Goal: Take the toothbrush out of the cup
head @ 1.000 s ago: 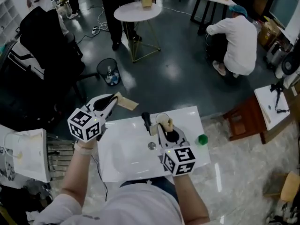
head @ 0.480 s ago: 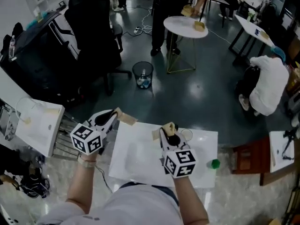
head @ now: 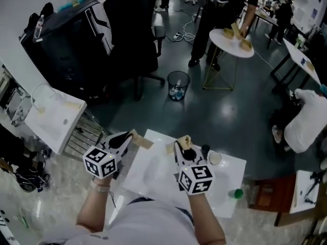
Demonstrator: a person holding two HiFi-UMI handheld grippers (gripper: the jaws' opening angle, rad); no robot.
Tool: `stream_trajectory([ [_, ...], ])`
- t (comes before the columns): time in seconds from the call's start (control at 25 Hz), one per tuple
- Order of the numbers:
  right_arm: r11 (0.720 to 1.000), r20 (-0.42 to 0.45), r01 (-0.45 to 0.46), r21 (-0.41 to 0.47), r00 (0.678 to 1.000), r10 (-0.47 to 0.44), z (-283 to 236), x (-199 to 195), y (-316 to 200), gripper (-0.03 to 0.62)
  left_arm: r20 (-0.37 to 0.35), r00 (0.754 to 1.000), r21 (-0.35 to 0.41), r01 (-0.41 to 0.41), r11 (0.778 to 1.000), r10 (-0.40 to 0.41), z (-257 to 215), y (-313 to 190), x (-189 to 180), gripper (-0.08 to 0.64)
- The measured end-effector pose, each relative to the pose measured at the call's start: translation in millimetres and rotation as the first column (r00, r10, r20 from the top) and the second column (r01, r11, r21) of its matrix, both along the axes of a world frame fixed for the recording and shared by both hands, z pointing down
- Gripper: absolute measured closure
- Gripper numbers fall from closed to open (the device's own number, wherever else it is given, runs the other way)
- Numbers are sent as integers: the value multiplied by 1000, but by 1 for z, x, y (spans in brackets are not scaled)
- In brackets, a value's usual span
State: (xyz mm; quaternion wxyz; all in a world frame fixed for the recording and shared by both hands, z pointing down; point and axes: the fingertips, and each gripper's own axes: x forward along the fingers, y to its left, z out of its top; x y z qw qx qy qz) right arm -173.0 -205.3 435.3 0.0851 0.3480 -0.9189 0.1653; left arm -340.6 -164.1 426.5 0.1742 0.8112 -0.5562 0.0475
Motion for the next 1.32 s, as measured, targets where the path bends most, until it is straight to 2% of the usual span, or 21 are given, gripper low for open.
stream_trajectory([
  [0.32, 999, -8, 33, -1, 999, -33, 5, -15, 5, 544, 4, 999, -10, 49, 999, -49, 8, 12, -15, 509],
  [1.32, 1000, -29, 17, -14, 999, -17, 5, -6, 13, 546, -30, 999, 0, 31, 1000, -31, -3, 18, -9, 509],
])
